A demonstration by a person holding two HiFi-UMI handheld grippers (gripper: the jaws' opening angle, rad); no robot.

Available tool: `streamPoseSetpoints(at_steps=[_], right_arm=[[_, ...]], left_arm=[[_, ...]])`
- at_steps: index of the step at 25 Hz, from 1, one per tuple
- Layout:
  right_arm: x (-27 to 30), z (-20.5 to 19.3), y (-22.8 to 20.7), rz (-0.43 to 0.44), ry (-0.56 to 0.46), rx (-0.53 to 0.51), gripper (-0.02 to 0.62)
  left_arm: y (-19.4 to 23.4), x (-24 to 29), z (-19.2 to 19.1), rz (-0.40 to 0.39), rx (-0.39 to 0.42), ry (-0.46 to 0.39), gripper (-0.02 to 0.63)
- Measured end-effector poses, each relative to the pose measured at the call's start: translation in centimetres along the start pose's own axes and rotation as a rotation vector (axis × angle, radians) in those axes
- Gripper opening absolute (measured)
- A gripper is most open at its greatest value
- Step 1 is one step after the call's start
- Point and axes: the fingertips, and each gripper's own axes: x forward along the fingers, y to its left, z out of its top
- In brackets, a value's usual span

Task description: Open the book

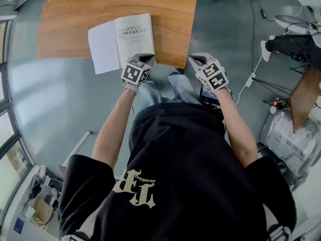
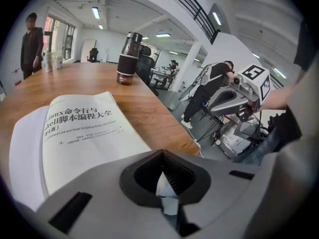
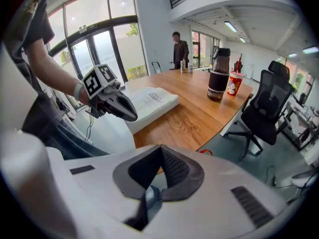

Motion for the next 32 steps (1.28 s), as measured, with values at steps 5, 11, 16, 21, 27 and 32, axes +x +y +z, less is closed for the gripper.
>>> streamPoseSetpoints(at_steps=[5,11,16,21,27,32], right_arm=[[0.1,-0.3,0.1,0.004,0.022,0.004,-0.014],[0.5,0.2,0.9,0.023,0.020,-0.012,-0.014],[1.0,1.1,1.6,0.037,0.018,-0.031,-0.014],[1.8,1.8,2.1,0.056,0.017,-0.055,-0.014],[2.9,2.9,3.8,0.091,0.020,-0.084,-0.014],[4.8,4.6,5.3,0.120,0.016,-0.117,-0.014]], left_arm=[[0.2,0.8,-0.4,0.009,0.006,0.034,0.005],[0.7,0.6,-1.1,0.033,0.041,0.073,0.005],[1.8,-0.2,-1.5,0.103,0.093,0.103,0.005],[4.1,-1.9,-2.4,0.180,0.052,0.119,0.005],[5.9,-5.1,-2.7,0.243,-0.019,0.093,0.005],[8.2,-7.2,-4.2,0.276,-0.048,0.089,0.005]])
